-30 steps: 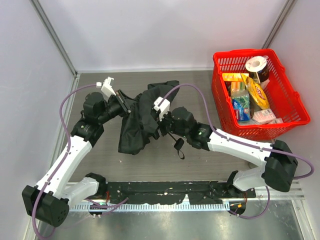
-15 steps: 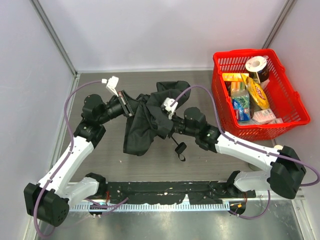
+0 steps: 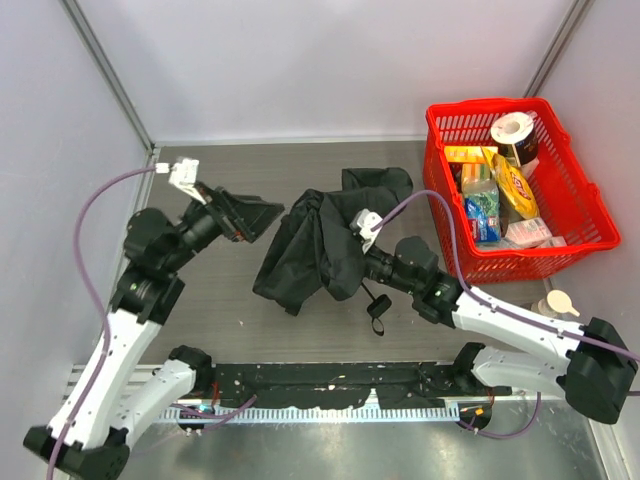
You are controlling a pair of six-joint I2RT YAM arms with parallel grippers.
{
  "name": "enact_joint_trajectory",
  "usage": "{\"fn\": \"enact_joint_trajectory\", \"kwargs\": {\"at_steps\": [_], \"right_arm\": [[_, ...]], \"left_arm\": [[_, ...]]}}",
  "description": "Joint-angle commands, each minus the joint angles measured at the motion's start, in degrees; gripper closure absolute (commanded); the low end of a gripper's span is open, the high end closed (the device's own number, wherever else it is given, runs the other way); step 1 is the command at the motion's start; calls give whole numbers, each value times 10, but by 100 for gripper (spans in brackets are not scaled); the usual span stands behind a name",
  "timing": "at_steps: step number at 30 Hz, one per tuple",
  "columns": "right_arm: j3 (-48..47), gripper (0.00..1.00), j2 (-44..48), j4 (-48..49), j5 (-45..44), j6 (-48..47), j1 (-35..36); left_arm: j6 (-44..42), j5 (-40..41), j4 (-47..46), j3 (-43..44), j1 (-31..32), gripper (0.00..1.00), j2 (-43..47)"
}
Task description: Put away the umbrella
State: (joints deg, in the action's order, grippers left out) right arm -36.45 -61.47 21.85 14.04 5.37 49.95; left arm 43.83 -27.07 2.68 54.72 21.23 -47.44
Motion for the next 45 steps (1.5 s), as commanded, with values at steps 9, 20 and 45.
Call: {"fn": "enact_joint_trajectory", "kwargs": {"at_steps": [9, 20, 45], "right_arm": [[-10, 99, 47, 59, -75, 81, -66], [-42, 99, 62, 29, 2, 99, -111], [-33, 99, -111, 589, 491, 561, -209]], "left_arm": [[-90, -87, 107, 72, 6, 0, -6], [-125, 1, 182, 113, 153, 40, -111], [-266, 216, 327, 48, 153, 100, -42]]}}
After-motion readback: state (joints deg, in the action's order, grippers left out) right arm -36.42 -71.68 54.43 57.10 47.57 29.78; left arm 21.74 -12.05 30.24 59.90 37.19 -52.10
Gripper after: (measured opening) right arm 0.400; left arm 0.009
